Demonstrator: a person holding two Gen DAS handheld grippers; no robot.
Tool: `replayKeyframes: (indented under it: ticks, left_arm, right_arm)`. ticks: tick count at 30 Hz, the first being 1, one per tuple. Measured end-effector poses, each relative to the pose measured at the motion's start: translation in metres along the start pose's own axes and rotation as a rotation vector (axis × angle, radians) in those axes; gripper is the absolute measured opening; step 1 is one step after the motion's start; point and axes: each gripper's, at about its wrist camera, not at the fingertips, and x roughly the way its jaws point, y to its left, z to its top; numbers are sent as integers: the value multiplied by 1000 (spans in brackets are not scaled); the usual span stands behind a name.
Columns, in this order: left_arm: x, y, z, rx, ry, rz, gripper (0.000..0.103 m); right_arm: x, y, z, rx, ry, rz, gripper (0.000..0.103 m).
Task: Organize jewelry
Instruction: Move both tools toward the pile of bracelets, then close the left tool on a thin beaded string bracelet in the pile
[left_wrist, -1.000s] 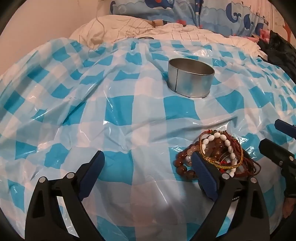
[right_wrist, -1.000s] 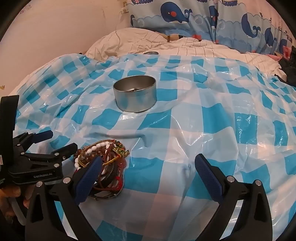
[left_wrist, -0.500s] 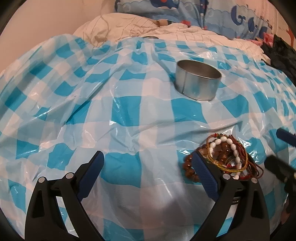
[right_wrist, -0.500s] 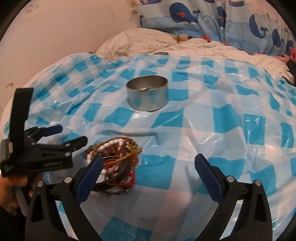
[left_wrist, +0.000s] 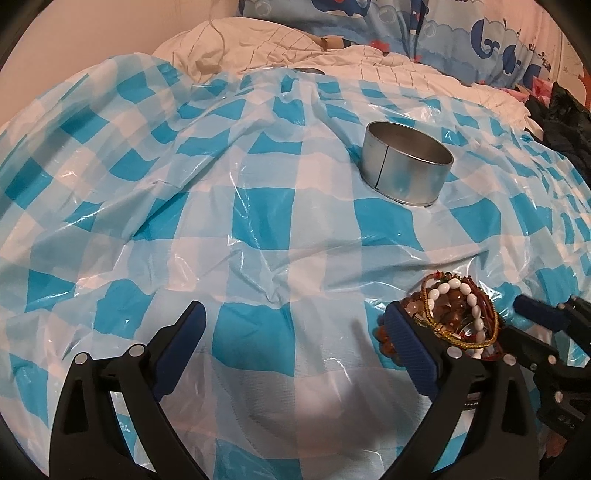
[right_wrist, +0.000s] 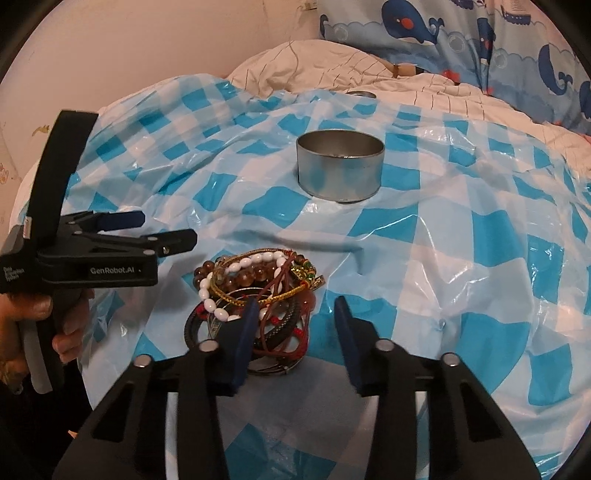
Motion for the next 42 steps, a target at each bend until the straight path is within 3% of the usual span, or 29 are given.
replayKeyframes:
  ticks: [6,10,13,14,15,16,17,19,21,23,26,27,30,38,42]
  left_arm:
    - [-5,-5,-1,18,-13,-59,93]
    - [-11,-19,-1,81,-33,-121,93]
    - [-13,-30,-4,129,-36,-144,93]
    - [-13,-32,-4,136,-36,-147,93]
    - [-14,-32,-5,137,-37,-150,93]
    - [-15,-32,-5,134,-38,-152,94]
    - [-15,-30,-5,128,-39,-152,94]
    - [-16,-25,-4,112,-43,-156,95]
    - [-17,-23,-4,108,-43,-161,95]
    - [-17,-23,-4,116,-40,-159,95]
    - [-20,-27,-6,144,-50,-156,95]
    - [-21,-30,-6,156,-57,-157,95]
    - [-27,-40,-10,218,-75,-182,95]
    - [-35,-77,-25,397,-115,-265,95]
    - [-32,-88,-26,436,-110,-307,94]
  right_arm:
    - [-5,4,-2,-30,-10,-6,4]
    - [-14,-11,0,34,-42,-30,2]
    - [-19,-13,2,53,-60,21,3]
    - [-19,-10,2,44,-58,46,10]
    - [-19,-6,2,32,-59,55,51]
    - [-19,-2,1,21,-71,39,70]
    - [-20,3,0,-5,-92,25,77]
    - [-18,10,-1,-45,-77,39,64]
    - [-6,7,-2,-31,-14,34,41]
    - [-1,6,-5,-43,25,29,29]
    - [-9,2,-8,-31,15,30,18]
    - [-13,0,-9,-19,6,30,7]
    - [-21,-8,-11,21,-11,16,1]
    - [-33,-22,-6,90,-66,5,1]
    - [-32,-29,-8,127,-26,55,2]
